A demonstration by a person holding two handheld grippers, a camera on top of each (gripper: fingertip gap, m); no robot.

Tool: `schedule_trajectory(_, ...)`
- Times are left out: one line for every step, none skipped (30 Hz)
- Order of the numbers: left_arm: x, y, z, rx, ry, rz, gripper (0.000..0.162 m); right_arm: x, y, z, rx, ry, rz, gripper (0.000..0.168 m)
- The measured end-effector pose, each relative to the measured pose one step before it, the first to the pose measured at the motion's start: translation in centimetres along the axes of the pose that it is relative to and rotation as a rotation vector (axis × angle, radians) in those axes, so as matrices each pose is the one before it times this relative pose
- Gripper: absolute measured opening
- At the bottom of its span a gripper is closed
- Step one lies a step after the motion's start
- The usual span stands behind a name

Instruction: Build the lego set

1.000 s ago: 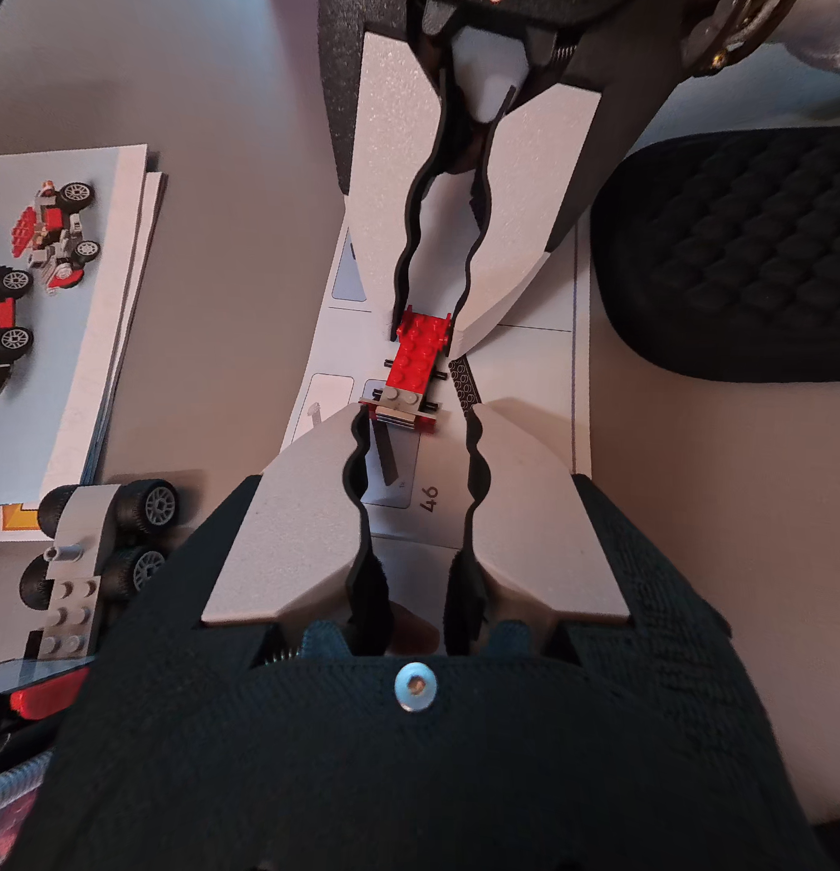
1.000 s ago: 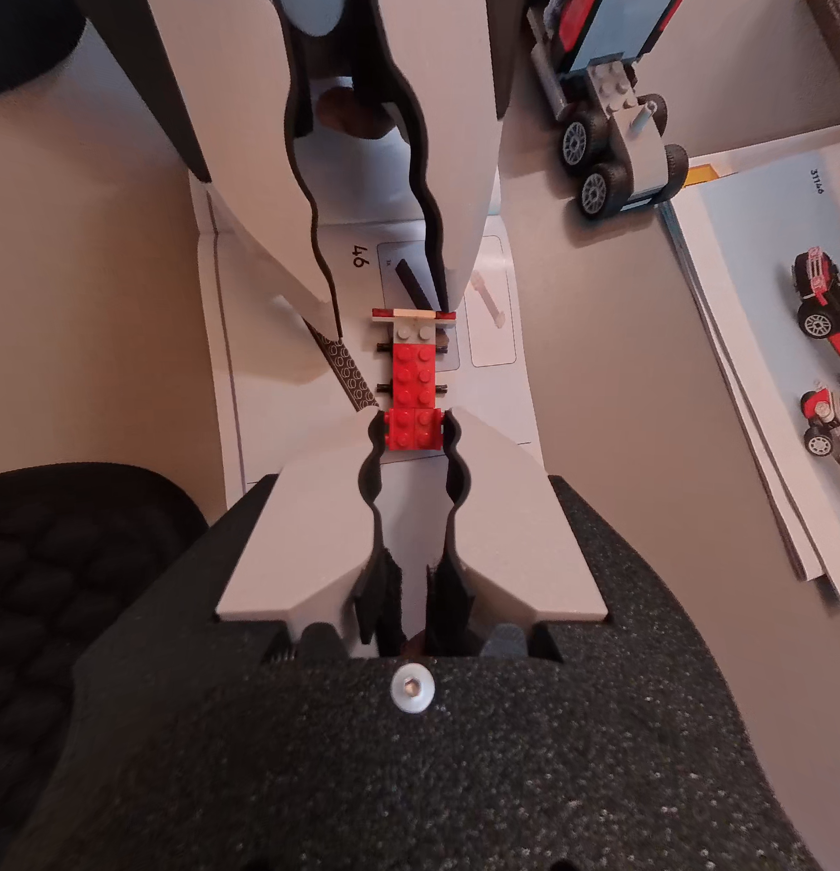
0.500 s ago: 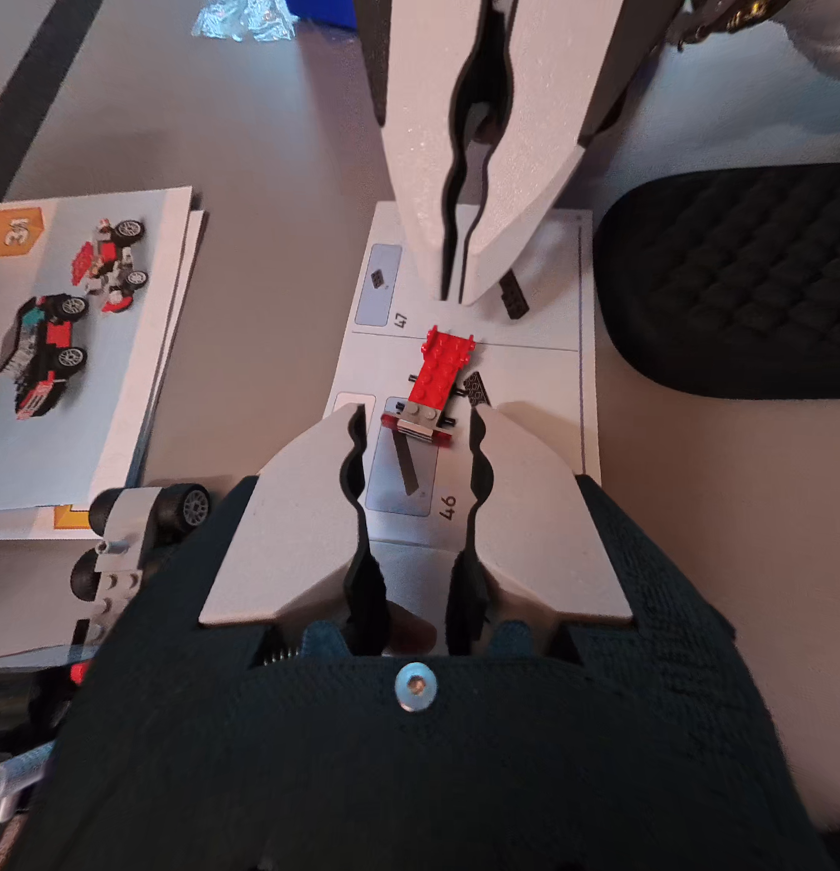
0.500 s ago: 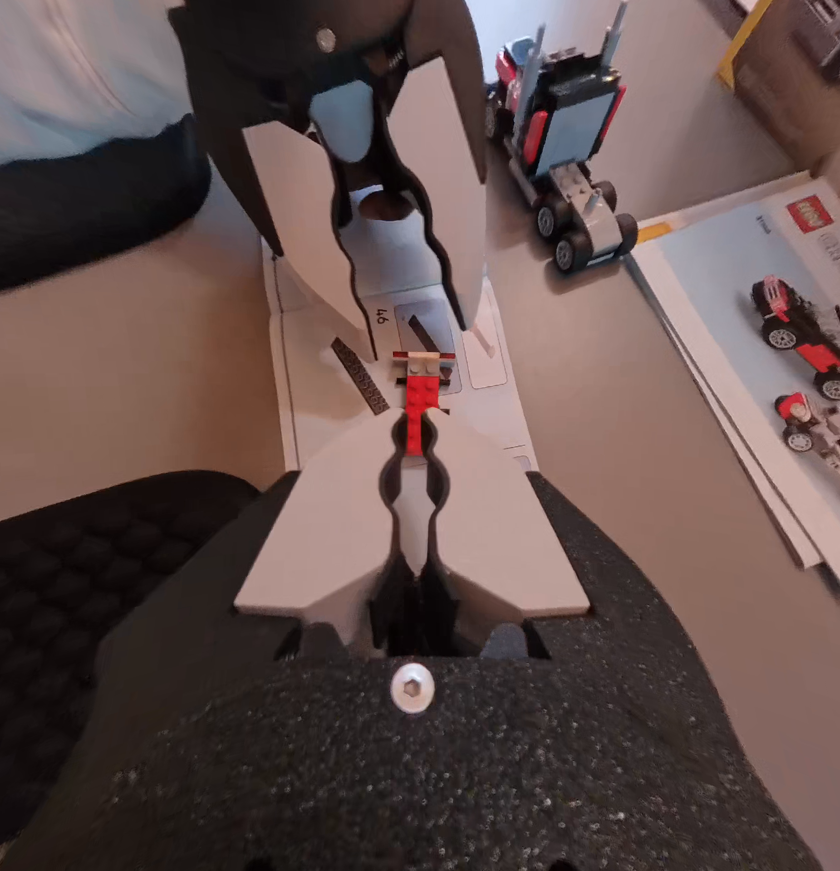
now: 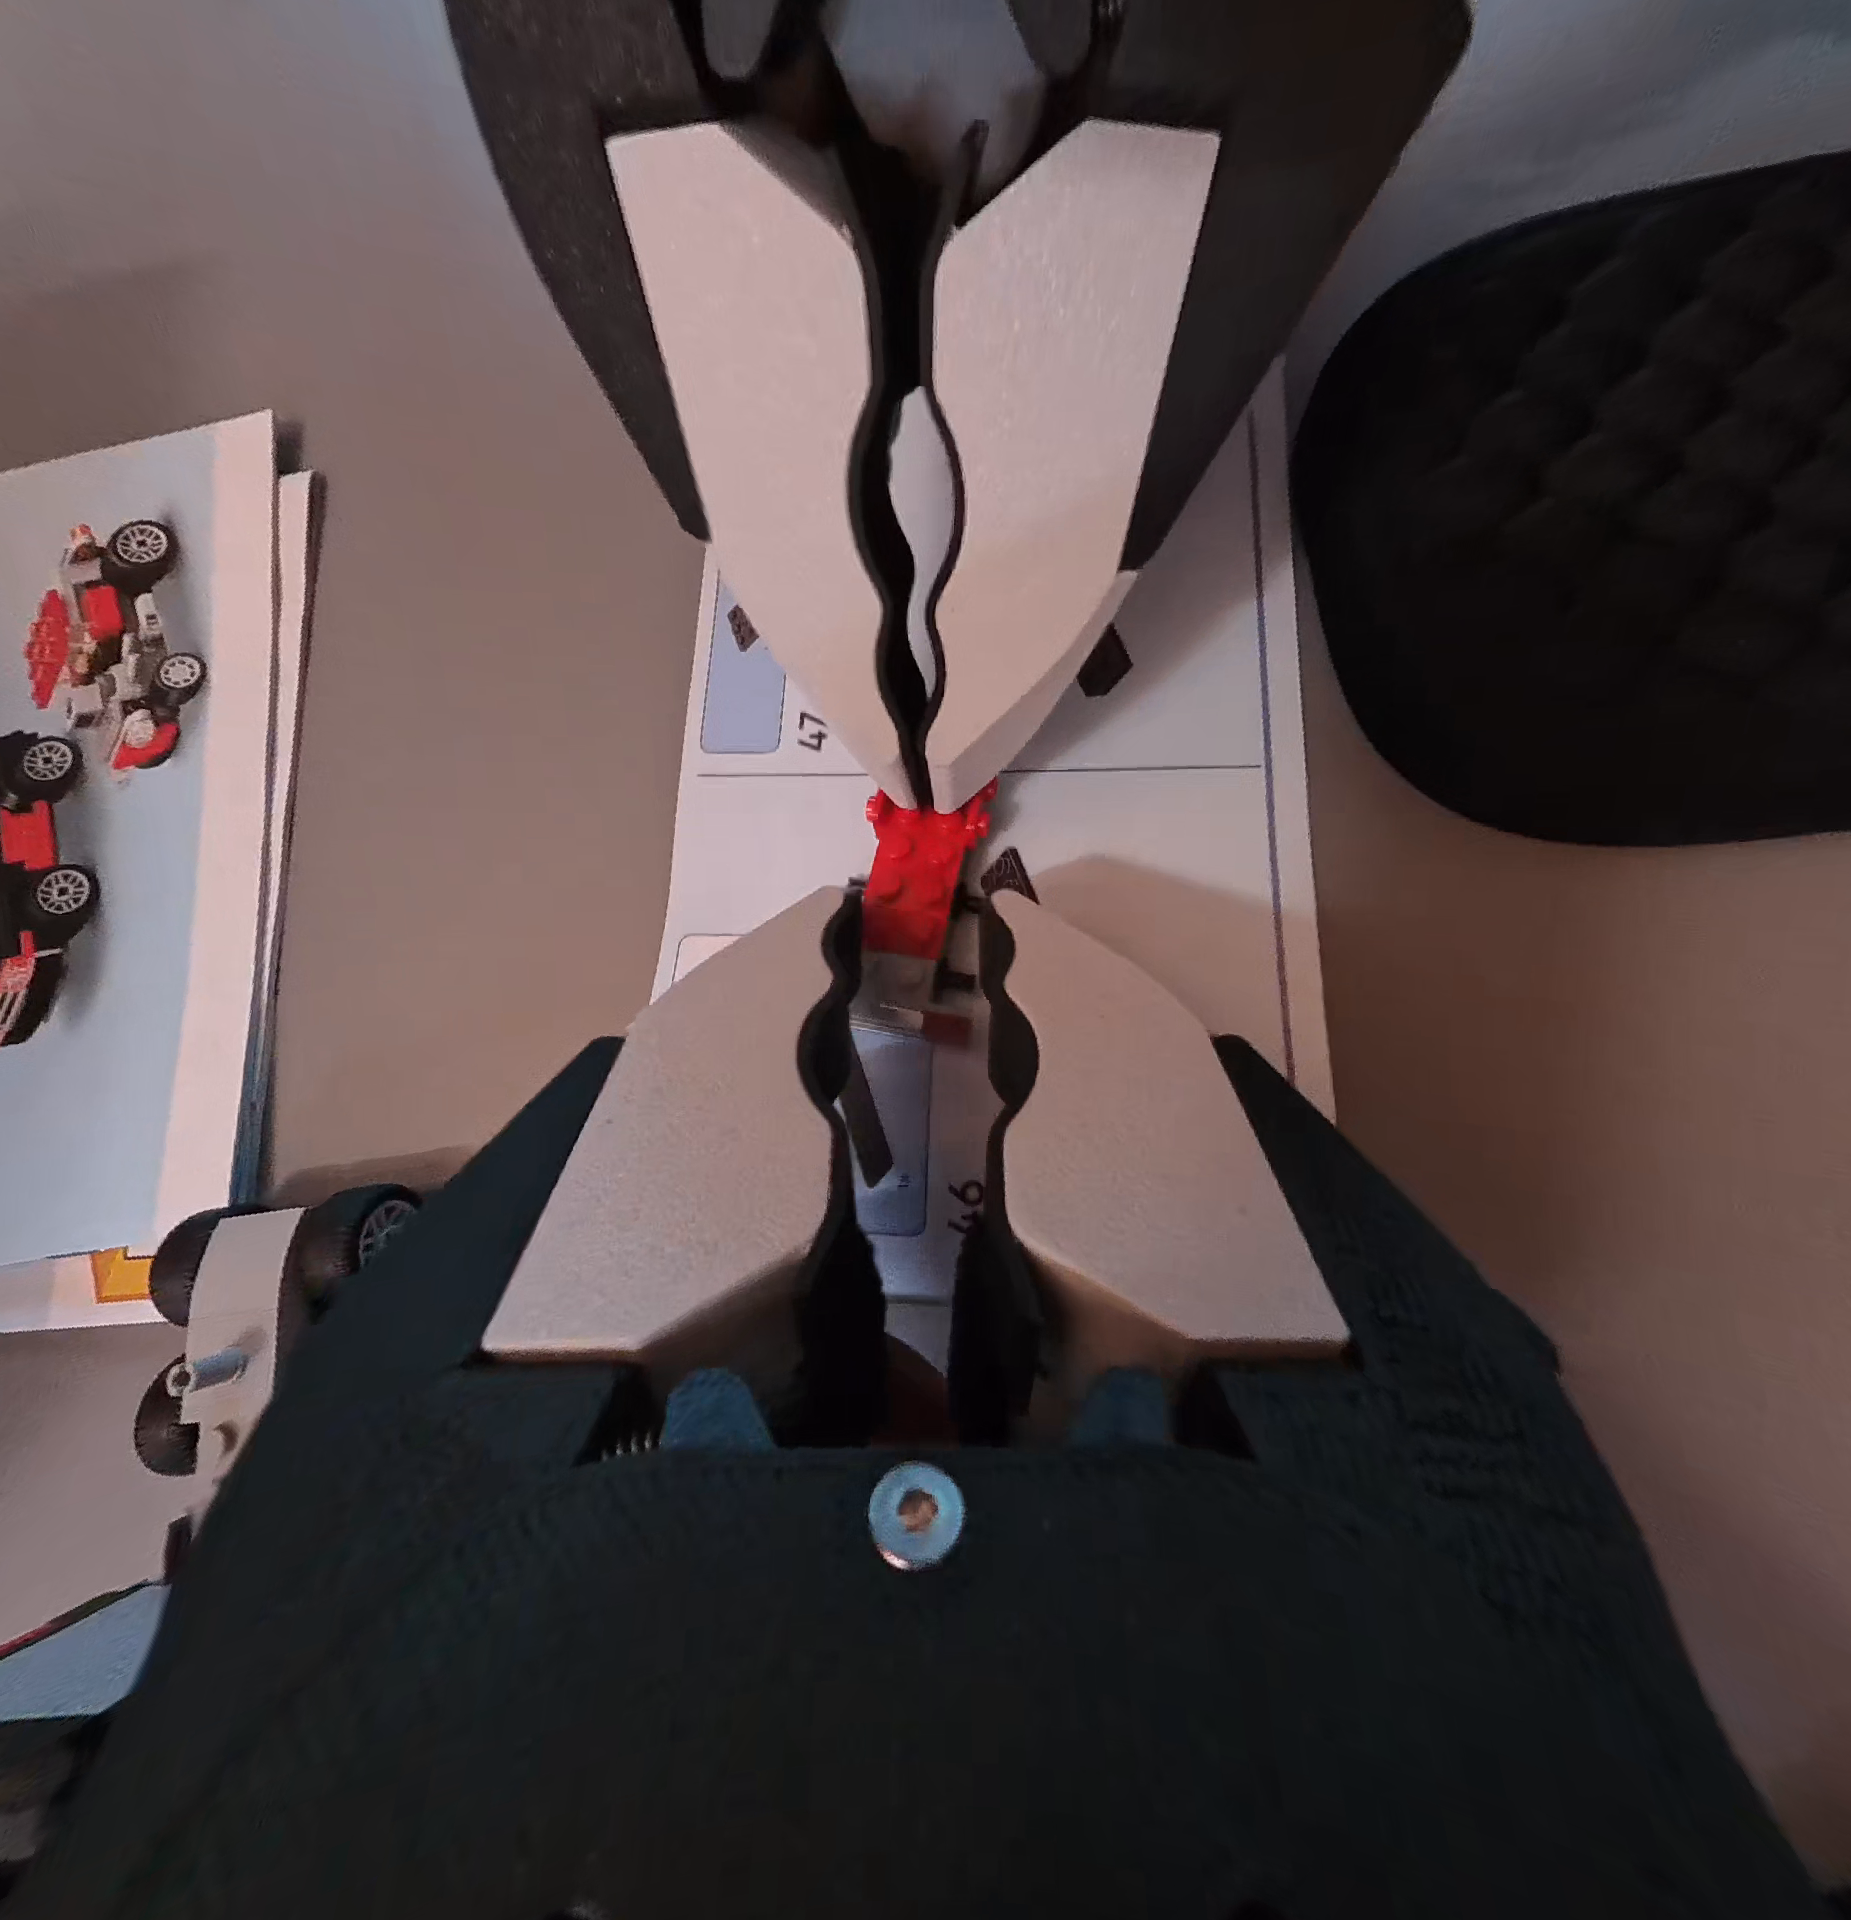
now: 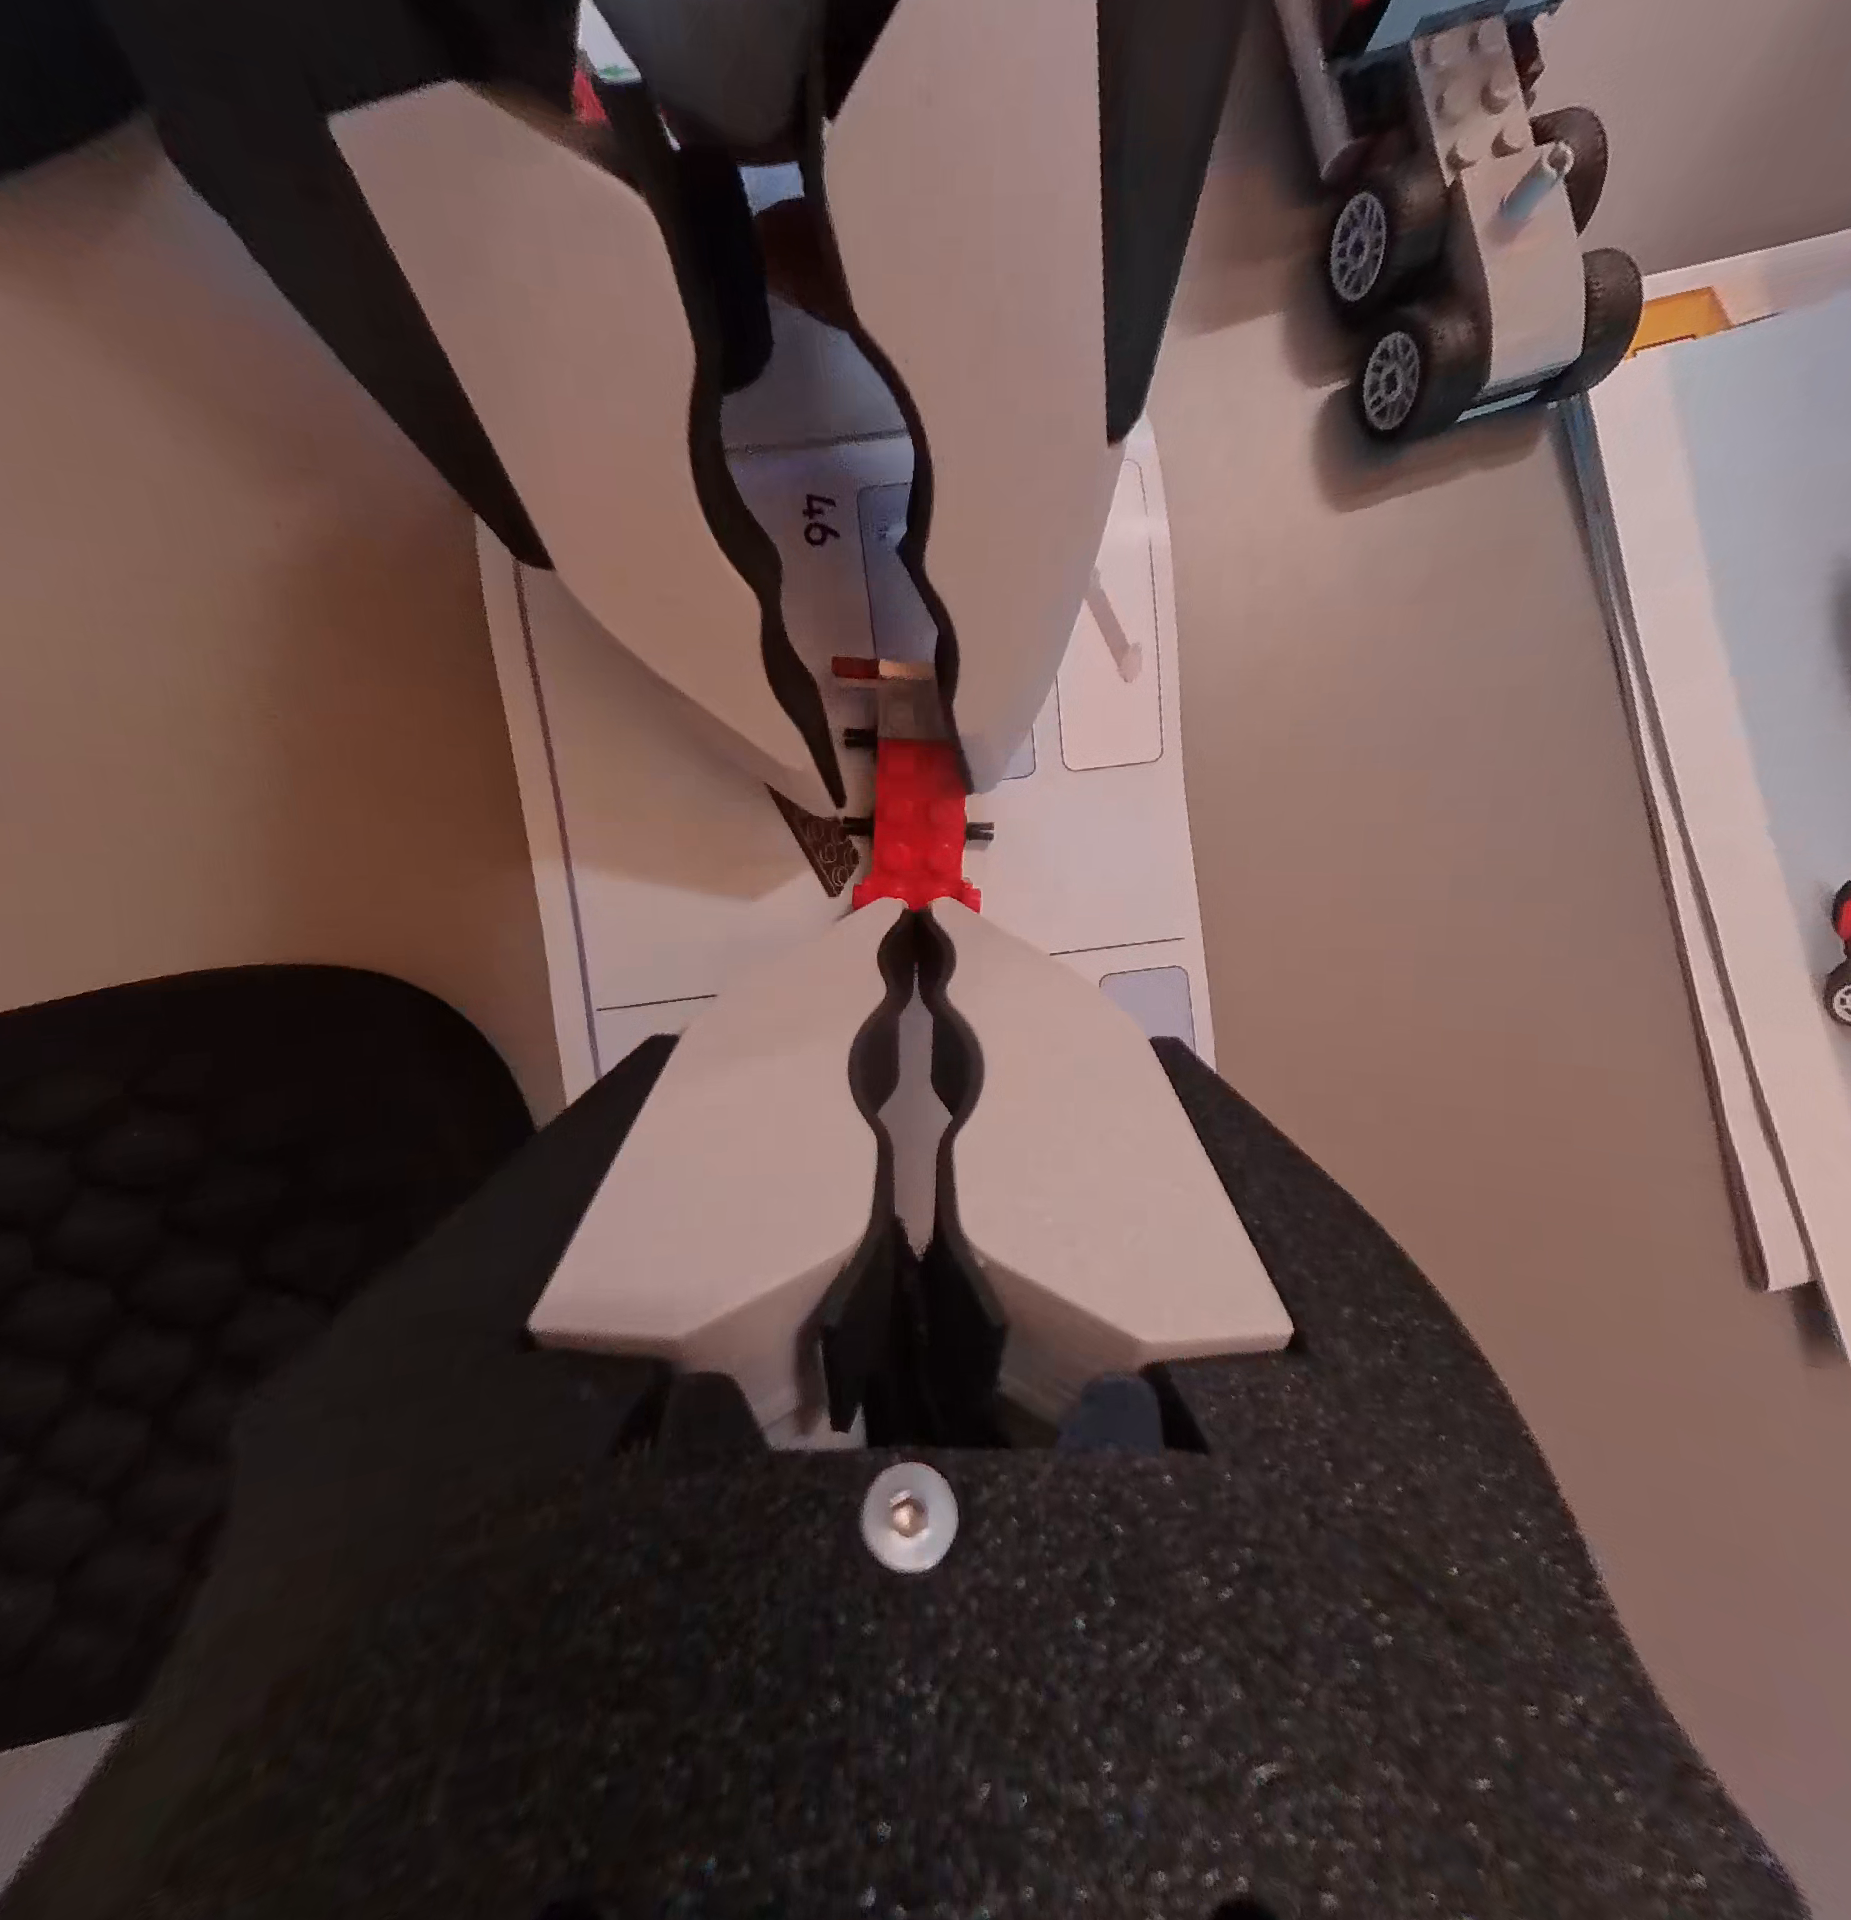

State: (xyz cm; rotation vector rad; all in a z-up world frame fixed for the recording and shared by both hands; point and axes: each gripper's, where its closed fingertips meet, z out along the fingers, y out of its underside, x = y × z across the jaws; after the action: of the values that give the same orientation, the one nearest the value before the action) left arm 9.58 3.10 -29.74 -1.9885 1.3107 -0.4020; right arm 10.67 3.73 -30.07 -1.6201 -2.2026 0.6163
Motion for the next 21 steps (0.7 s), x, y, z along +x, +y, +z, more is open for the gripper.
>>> schedule_trajectory(-0.102,-0.002,0.031,0.0045,-0.0035,-0.0148,0.019,-0.012,-0.008,0.004,0.0028,-0.0030,0.0110,0.000)
schedule_trajectory(-0.110,-0.008,0.008,0.0064,-0.0047,-0.0143,0.016,0.002,-0.004,0.001,0.0019,0.0007,0.0073,0.000)
schedule_trajectory(-0.046,0.001,0.001,0.0068,-0.0005,-0.0107,0.016,0.004,-0.015,0.019,0.0025,0.0039,0.0030,0.000)
schedule_trajectory(-0.010,0.025,-0.010,0.0063,0.0020,-0.0093,0.016,-0.006,-0.029,0.014,0.0034,0.0053,-0.0005,0.000)
schedule_trajectory(0.007,0.024,-0.024,0.0059,0.0033,-0.0084,0.016,-0.007,-0.019,0.020,0.0029,0.0050,0.0022,0.000)
schedule_trajectory(0.001,0.009,-0.007,0.0056,0.0039,-0.0077,0.016,-0.011,-0.004,0.002,0.0004,0.0019,0.0108,0.000)
schedule_trajectory(0.005,0.002,-0.012,0.0045,0.0029,-0.0057,0.016,0.002,-0.001,0.002,-0.0012,0.0014,0.0088,0.000)
schedule_trajectory(0.001,0.003,0.004,0.0035,0.0013,-0.0028,0.016,-0.009,0.003,0.002,-0.0032,0.0025,0.0033,0.000)
schedule_trajectory(0.009,0.000,0.010,0.0030,0.0008,-0.0023,0.016,-0.003,0.013,-0.003,-0.0056,0.0029,0.0010,0.000)
schedule_trajectory(0.003,-0.003,0.005,0.0022,0.0012,-0.0033,0.016,-0.006,0.013,0.000,-0.0091,0.0034,0.0013,0.000)
schedule_trajectory(0.005,0.011,-0.002,0.0009,0.0012,-0.0017,0.016,0.001,0.001,0.007,-0.0123,0.0055,-0.0011,0.000)
schedule_trajectory(0.006,0.015,-0.003,0.0001,0.0005,0.0007,0.016,-0.012,-0.009,0.009,-0.0145,0.0078,-0.0079,0.000)
schedule_trajectory(0.000,0.010,-0.013,0.0002,-0.0001,0.0015,0.016,-0.004,-0.019,0.011,-0.0144,0.0076,-0.0019,0.000)
schedule_trajectory(0.006,0.023,-0.019,0.0011,0.0002,-0.0006,0.016,-0.005,-0.023,0.020,-0.0117,0.0078,-0.0013,0.000)
schedule_trajectory(0.004,0.019,-0.010,0.0029,0.0008,-0.0037,0.016,-0.003,-0.024,0.019,-0.0071,0.0072,0.0009,0.000)
schedule_trajectory(0.001,0.003,-0.005,0.0046,0.0009,-0.0037,0.016,-0.009,0.009,0.002,-0.0052,0.0055,0.0006,0.000)
schedule_trajectory(0.006,-0.004,0.016,0.0045,0.0006,-0.0018,0.016,-0.006,-0.002,-0.002,-0.0027,0.0032,0.0007,0.000)
schedule_trajectory(0.003,-0.011,0.028,0.0020,0.0002,0.0000,0.016,0.001,0.003,-0.002,-0.0042,0.0004,0.0025,0.000)
schedule_trajectory(0.008,-0.018,0.026,-0.0009,0.0000,0.0023,0.016,0.005,0.013,0.002,-0.0074,0.0000,0.0010,0.000)
schedule_trajectory(0.005,0.001,0.027,-0.0020,-0.0005,0.0038,0.016,-0.005,0.003,0.003,-0.0107,0.0011,0.0005,0.000)
schedule_trajectory(0.002,-0.007,0.018,-0.0017,-0.0012,0.0041,0.016,0.003,0.005,-0.006,-0.0110,0.0039,-0.0070,0.000)
